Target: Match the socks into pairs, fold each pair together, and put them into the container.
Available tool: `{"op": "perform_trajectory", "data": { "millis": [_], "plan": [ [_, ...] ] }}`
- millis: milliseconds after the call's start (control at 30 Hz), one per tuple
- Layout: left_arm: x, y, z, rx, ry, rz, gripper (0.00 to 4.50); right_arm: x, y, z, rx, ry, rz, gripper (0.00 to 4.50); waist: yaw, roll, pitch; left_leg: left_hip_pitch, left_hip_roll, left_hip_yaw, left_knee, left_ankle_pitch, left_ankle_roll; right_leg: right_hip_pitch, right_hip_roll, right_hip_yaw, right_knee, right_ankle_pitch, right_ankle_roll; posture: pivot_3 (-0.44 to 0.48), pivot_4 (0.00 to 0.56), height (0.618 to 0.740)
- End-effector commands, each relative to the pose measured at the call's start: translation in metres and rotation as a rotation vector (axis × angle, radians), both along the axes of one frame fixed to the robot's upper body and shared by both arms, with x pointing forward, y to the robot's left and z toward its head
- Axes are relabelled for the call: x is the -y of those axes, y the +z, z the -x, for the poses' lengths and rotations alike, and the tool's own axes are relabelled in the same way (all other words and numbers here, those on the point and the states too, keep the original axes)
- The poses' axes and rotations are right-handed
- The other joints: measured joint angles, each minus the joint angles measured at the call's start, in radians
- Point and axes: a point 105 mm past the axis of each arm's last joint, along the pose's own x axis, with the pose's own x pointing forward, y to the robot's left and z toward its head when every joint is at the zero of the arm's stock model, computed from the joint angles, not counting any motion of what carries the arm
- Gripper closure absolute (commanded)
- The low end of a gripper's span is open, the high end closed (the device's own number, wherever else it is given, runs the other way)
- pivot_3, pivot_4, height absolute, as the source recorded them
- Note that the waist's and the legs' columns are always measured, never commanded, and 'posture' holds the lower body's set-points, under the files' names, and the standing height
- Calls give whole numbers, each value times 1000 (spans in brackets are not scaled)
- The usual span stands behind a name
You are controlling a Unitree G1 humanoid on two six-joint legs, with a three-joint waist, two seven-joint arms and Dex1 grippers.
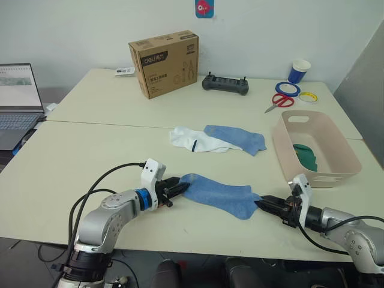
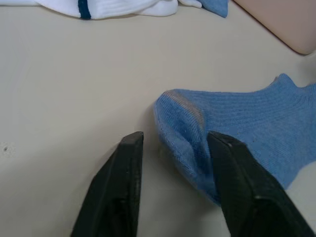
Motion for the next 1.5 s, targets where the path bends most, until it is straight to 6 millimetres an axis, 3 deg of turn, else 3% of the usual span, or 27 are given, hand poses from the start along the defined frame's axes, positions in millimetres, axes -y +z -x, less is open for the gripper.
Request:
{"op": "perform_trajectory", "data": {
  "millis": [33,67,133,367,500,633,767,1033,1500],
  "plan": [
    [1,6,2,22,-7,5,3608,-4,10,0,26,12,-39,4162,0,0,0,0,0,0,0,0,0,0,0,0,0,0,0,0,150,740],
    [1,5,2,21,-5,4,3930,-5,10,1,22,16,-44,4497,0,0,0,0,0,0,0,0,0,0,0,0,0,0,0,0,150,740],
    [2,5,7,10,0,16,4464,-3,10,4,0,20,-62,4500,0,0,0,0,0,0,0,0,0,0,0,0,0,0,0,0,150,740],
    [11,8,34,-61,17,83,4464,16,28,13,-89,21,-151,4500,1,0,0,0,0,0,0,0,0,0,-1,0,0,0,0,0,150,740],
    [19,8,52,-129,9,142,4464,33,27,16,-150,16,-108,4500,0,0,0,0,0,0,0,0,0,0,-1,0,0,0,0,0,150,740],
    [26,2,64,-144,9,124,4464,42,22,6,-178,-2,-74,4500,-3,0,0,0,0,1,0,0,0,0,-1,1,0,0,0,0,150,740],
    [21,-7,54,-100,74,80,4464,38,14,-1,-188,7,-52,4500,-3,0,0,1,-1,0,0,0,0,0,0,1,0,0,-1,0,150,740],
    [19,6,48,-4,125,124,4464,19,14,-3,-195,63,-79,4500,-1,0,0,0,-1,1,0,0,0,0,0,1,-1,0,-1,0,150,740],
    [11,-9,66,-54,131,90,4464,14,7,-6,-181,76,-60,4500,-2,1,0,1,0,1,0,0,0,0,0,1,-1,0,-1,0,150,740]
  ]
}}
